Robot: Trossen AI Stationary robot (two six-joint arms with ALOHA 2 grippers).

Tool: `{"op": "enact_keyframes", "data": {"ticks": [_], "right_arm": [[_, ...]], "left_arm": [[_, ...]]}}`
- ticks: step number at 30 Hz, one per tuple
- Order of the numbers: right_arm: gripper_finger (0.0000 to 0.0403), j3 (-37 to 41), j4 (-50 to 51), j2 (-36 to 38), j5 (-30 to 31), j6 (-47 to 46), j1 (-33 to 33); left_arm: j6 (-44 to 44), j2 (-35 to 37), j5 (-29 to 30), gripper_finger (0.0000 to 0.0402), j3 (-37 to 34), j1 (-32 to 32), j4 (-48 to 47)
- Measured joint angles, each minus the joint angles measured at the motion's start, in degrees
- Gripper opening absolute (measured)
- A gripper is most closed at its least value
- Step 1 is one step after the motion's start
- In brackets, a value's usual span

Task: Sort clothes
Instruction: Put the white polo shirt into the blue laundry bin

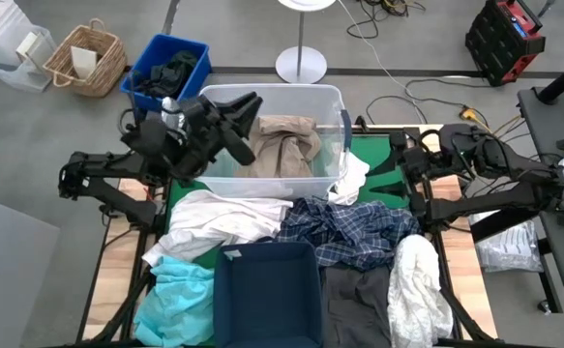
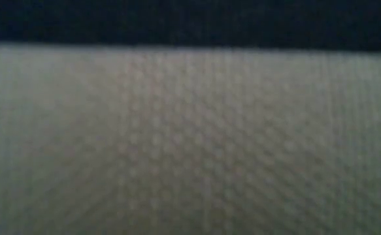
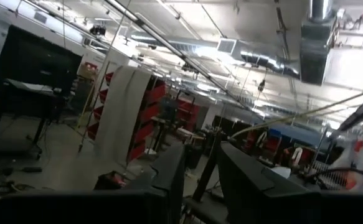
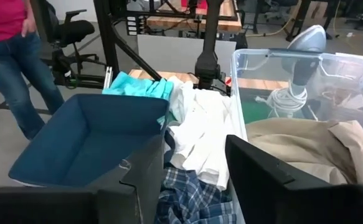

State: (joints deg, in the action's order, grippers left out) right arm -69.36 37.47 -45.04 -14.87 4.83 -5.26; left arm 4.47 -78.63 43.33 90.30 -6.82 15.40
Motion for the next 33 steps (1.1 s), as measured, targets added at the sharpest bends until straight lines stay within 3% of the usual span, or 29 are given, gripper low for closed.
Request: {"op": "enact_keyframes", "data": {"ticks": [5, 10, 15, 26, 33], "right_arm": [[0.0184, -0.05, -0.04, -0.22, 2.06, -0.89, 0.0], [0.0198, -3.62, 1.07, -2.88, 6.51, -5.92, -0.02], [0.0203, -10.4, 6.4, -8.85, 10.4, -10.03, 0.0], [0.0199, -22.81, 19.17, -16.43, 9.98, -13.1, 0.64], [0.019, -23.89, 31.25, -18.92, 9.98, -17.51, 0.82]], "left_arm": [[0.59, -0.86, -0.59, 0.0078, 0.0, -0.34, -1.66], [4.56, 1.34, -5.9, 0.0078, -0.02, -3.05, -11.83], [6.64, 4.98, -6.51, 0.0078, 0.0, -7.41, -21.42], [16.68, 8.25, -7.99, 0.0078, -0.04, -17.74, -49.74], [22.33, 11.81, -8.54, 0.0078, -0.07, -20.66, -58.41]]}}
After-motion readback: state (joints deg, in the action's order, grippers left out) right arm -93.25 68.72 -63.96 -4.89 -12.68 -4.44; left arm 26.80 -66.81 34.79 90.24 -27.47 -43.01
